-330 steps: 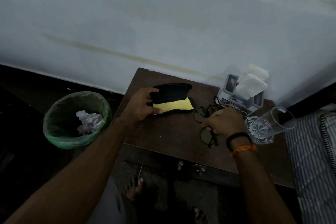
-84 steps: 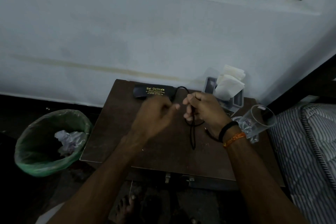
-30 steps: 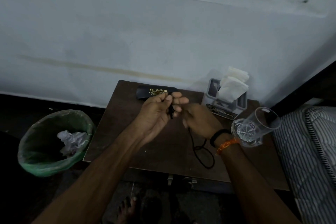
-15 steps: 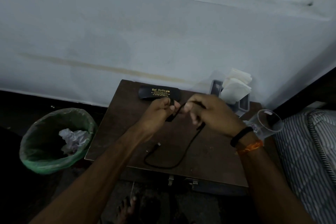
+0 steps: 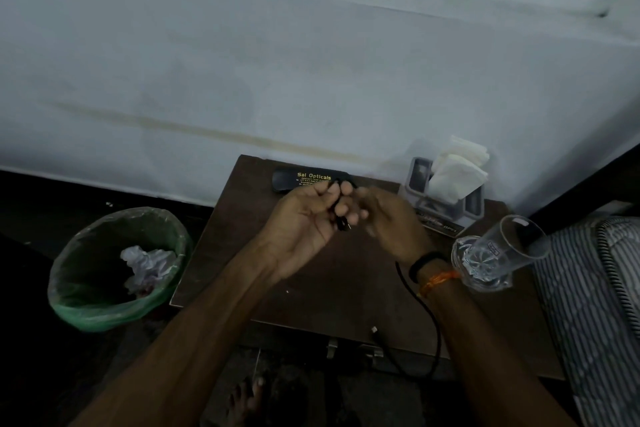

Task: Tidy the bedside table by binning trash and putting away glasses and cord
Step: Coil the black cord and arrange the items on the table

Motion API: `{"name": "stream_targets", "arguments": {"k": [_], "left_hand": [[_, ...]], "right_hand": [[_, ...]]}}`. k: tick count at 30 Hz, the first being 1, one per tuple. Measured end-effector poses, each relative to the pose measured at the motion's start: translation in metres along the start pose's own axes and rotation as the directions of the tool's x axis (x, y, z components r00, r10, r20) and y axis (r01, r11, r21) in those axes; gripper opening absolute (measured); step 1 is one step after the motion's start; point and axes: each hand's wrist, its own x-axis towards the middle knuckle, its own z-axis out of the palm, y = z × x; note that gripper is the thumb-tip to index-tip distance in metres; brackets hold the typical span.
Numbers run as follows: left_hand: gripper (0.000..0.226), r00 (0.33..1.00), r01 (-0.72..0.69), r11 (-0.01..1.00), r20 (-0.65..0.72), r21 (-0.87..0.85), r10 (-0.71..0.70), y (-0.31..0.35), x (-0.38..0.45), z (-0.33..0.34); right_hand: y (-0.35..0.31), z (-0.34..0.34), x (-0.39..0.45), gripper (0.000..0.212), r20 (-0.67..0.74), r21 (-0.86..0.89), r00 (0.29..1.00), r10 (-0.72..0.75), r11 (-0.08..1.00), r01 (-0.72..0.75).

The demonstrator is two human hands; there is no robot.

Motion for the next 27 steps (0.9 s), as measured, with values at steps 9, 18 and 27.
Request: {"name": "stream_targets", "arguments": {"k": [9, 18, 27], "left_hand": [[0.020, 0.948, -0.198, 0.980, -0.247, 0.031, 0.199, 0.006, 0.013, -0.011], [0.017, 0.887, -0.136, 0.884, -0.342, 0.448, 0.310, -0.008, 0.020, -0.017], [0.016, 0.989, 0.056, 0.803, -0.145, 0.593, 0.038, -0.002, 0.011, -0.013]], "right_hand": [[-0.020, 0.002, -0.012, 0.031, 0.364, -0.376, 0.931, 0.004, 0.916, 0.143], [-0.031, -0.033, -0.023, 0.038, 0.336, -0.521, 0.938, -0.081, 0.814, 0.257], [-0.046, -0.054, -0.020, 0.009, 0.111, -0.269, 0.979, -0.172, 0.943, 0.196]]}}
